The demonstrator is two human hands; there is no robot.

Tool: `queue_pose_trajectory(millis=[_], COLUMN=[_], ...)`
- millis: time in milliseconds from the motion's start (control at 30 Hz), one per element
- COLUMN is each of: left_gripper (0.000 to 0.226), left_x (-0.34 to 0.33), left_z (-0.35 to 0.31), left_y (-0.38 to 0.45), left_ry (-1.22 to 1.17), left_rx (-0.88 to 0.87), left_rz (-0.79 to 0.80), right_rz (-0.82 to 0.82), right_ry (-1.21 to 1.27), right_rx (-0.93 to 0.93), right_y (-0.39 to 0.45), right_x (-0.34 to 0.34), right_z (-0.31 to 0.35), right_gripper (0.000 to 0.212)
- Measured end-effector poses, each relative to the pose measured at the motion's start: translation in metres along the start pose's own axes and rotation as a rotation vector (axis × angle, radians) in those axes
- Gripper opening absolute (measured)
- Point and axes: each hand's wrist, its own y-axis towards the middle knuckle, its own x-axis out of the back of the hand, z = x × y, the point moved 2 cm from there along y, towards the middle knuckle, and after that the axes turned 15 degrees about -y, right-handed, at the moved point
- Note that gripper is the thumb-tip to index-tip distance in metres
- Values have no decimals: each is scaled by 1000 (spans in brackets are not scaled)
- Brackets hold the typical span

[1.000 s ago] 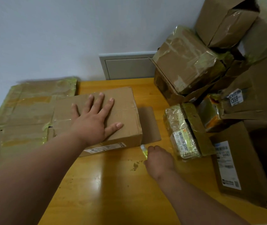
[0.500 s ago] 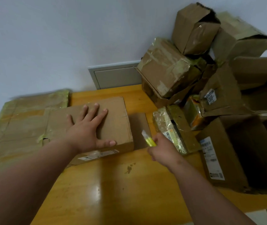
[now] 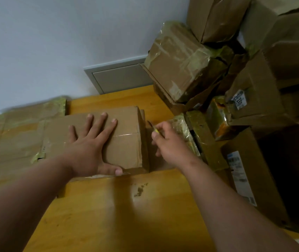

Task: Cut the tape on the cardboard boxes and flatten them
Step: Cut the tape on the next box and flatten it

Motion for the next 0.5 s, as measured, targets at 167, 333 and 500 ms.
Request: queue_pose_trajectory(millis=[167,333,500], left_gripper=[136,135,134], left_x=[-1,-1,-1], left_z=[-1,-3,-2], left_y=[0,0,0], left_ry=[-3,-16,-30], left_rx=[17,16,4], left_rz=[-8,-33,-42], right_rz=[-29,-50,-85], right_ry=[10,-24,-30], right_rx=[34,42,10], right_y=[14,23,25], right_x=[-1,-2,-2], right_z=[7,11,10], right_gripper=[13,13,16])
